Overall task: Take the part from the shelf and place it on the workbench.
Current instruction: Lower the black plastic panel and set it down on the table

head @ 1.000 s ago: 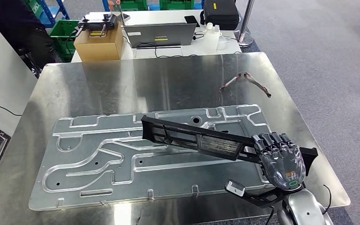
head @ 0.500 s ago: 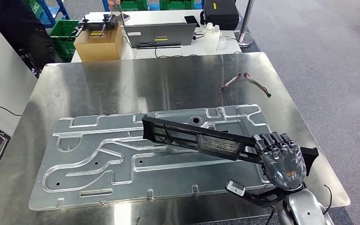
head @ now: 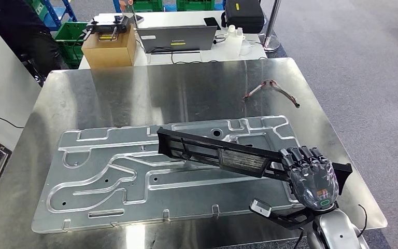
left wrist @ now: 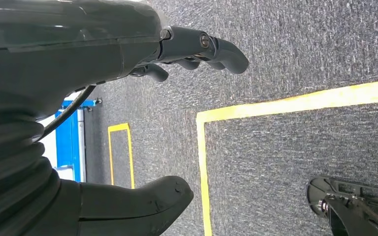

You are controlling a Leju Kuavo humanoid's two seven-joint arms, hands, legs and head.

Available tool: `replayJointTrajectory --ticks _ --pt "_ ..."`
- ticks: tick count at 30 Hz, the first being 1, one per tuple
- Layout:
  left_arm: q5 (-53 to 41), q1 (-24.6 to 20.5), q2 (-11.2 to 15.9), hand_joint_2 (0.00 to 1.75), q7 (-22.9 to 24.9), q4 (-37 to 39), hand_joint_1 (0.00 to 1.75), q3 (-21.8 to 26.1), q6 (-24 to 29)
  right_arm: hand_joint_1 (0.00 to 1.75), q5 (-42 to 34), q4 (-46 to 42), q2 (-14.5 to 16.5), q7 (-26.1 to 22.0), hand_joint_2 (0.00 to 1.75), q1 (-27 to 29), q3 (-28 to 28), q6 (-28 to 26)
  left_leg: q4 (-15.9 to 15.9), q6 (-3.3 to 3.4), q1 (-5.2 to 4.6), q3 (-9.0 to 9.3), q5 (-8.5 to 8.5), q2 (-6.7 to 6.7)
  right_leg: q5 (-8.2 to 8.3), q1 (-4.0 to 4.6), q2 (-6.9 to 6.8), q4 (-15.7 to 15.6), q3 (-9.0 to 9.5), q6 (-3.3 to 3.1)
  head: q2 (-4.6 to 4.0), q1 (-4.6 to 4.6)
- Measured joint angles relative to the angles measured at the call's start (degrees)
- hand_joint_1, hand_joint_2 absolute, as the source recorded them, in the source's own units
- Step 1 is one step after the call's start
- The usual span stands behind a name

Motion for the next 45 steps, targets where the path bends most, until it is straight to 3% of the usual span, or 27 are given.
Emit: replayJointTrajectory --ticks 33,35,37,39,45 --pt "-0.1 0.0 0.0 1.75 0.0 0.0 0.00 -0.1 0.5 1.75 -1.2 -0.3 0.1 -0.9 1.75 -0.1 -0.2 0.0 0.0 0.00 0.00 -0.01 0.00 0.00 0.00 0.00 0.00 0.0 -0.01 0.00 0.01 0.00" --pt "-0.4 0.0 0.1 1.75 0.0 0.0 0.00 -0.2 2.1 1.75 -7.0 -2.1 2.6 -7.0 1.75 -0.8 -2.4 0.0 0.0 -0.02 0.00 -0.04 0.02 0.01 0.00 0.00 0.00 0.0 -0.07 0.00 0.00 0.00" --pt "-0.6 0.0 0.3 1.75 0.0 0.0 0.00 -0.3 3.3 1.75 -15.5 -4.5 7.9 -16.4 1.75 -2.1 -7.4 0.0 0.0 -0.06 0.01 -0.04 0.03 0.02 0.00 0.04 0.03 0.0 -0.09 0.00 0.01 -0.01" --pt "-0.6 -0.1 0.7 1.75 -0.1 0.0 0.00 -0.3 3.5 1.75 -19.8 -5.5 12.5 -21.3 1.75 -3.3 -12.5 0.0 0.0 -0.07 0.03 -0.03 0.04 0.00 -0.01 0.06 0.00 0.1 -0.07 -0.02 0.01 -0.01" --pt "-1.1 -0.2 0.9 1.75 0.1 0.0 0.00 -0.2 3.6 1.75 -20.3 -5.6 19.9 -22.5 1.75 -4.4 -18.2 0.0 0.0 -0.09 0.05 -0.02 0.04 0.02 -0.03 0.06 0.03 0.1 -0.09 -0.05 0.01 0.00"
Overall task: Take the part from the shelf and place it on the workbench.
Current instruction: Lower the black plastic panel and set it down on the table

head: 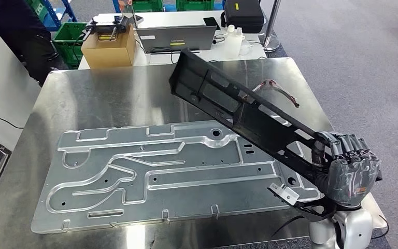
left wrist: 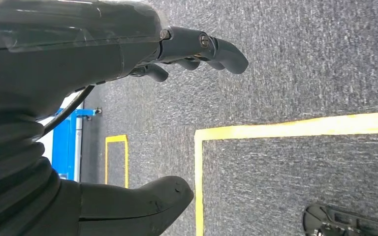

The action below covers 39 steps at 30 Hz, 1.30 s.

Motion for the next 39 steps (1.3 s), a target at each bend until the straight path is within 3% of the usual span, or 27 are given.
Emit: replayJointTrajectory --ticks 11,26,39 --pt "-0.1 0.0 0.0 1.75 -0.1 0.0 0.00 0.0 0.1 1.75 -0.7 1.9 3.3 -0.5 1.75 -0.2 -1.7 0.0 0.0 0.00 -0.03 -0.04 0.00 0.00 0.00 -0.04 0.00 0.0 -0.03 0.00 -0.01 0.00" --pt "-0.2 0.0 0.0 1.75 -0.1 0.0 0.00 0.0 0.2 1.75 2.7 2.5 3.6 -0.5 1.75 -0.3 -2.2 0.0 0.0 0.00 -0.03 -0.04 0.00 0.00 0.00 -0.04 0.01 0.0 -0.03 0.00 -0.01 0.00" --pt "-0.6 0.0 0.2 1.75 0.1 0.0 0.00 0.0 0.2 1.75 12.1 0.7 2.4 -0.5 1.75 1.0 0.2 0.0 0.0 0.00 -0.03 -0.04 -0.01 0.00 0.00 -0.04 0.01 0.0 -0.03 0.00 -0.01 0.00"
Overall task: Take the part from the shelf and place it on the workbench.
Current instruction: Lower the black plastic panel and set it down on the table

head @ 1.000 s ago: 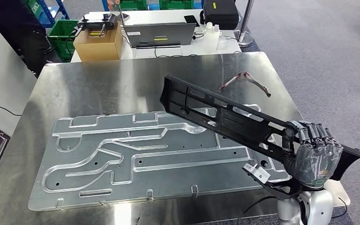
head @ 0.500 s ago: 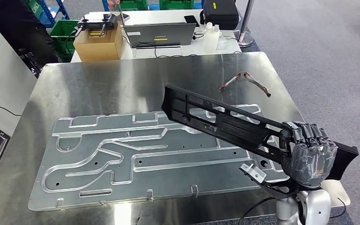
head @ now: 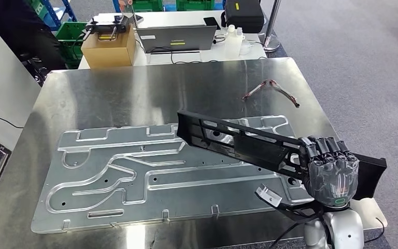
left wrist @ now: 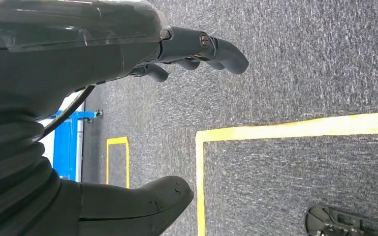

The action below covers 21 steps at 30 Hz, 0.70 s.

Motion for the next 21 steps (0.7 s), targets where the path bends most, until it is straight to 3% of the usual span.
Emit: replayJointTrajectory --ticks 21 --pt "-0.7 0.0 0.4 1.75 -0.1 0.0 0.00 -0.1 0.3 1.75 0.0 -2.4 -1.8 0.0 1.75 1.1 3.2 0.0 0.0 0.00 0.00 0.00 0.00 0.00 0.00 0.00 0.00 0.0 -0.01 0.00 0.00 0.00"
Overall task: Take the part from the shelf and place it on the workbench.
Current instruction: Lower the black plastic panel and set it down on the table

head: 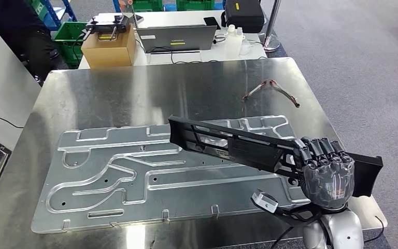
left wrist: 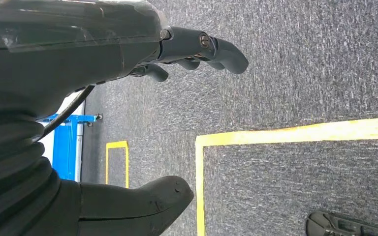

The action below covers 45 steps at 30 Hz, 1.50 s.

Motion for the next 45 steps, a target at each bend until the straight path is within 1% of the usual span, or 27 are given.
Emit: replayJointTrajectory --ticks 7,28,36,40,45 --pt "-0.1 0.0 0.2 1.75 -0.1 0.0 0.00 0.0 0.0 1.75 -0.1 -2.3 -0.3 0.0 1.75 0.6 1.0 0.0 0.0 0.00 0.00 0.00 0.00 0.00 0.00 0.00 0.01 0.0 0.00 0.00 0.01 0.00" --pt "-0.2 0.0 0.4 1.75 -0.1 0.0 0.00 -0.1 0.4 1.75 -0.1 -3.3 -0.5 0.0 1.75 0.8 1.2 0.0 0.0 0.00 0.00 0.00 0.00 0.00 0.00 0.00 0.01 0.0 0.00 0.00 0.01 0.00" --pt "-0.4 0.0 0.4 1.75 -0.1 0.0 0.00 -0.8 0.5 1.75 1.2 -4.0 -1.0 0.0 1.75 0.6 2.5 0.0 0.0 0.00 0.00 -0.01 0.00 0.00 0.00 -0.01 0.00 0.0 0.01 0.00 0.01 0.00" --pt "-0.6 0.0 0.4 1.75 -0.2 0.0 0.00 -1.0 0.4 1.75 1.2 -3.9 -1.3 0.0 1.75 -0.1 2.7 0.0 0.0 0.00 0.00 -0.02 0.00 0.00 0.00 -0.01 0.00 0.0 0.01 0.00 0.01 0.00" --pt "-1.1 0.0 0.4 1.75 -0.3 0.0 0.00 -1.4 0.1 1.75 2.2 -3.0 -1.8 0.0 1.75 -2.4 4.3 0.0 0.0 0.00 0.00 -0.02 0.00 0.00 0.00 0.00 0.00 0.0 0.01 0.00 0.00 0.00"
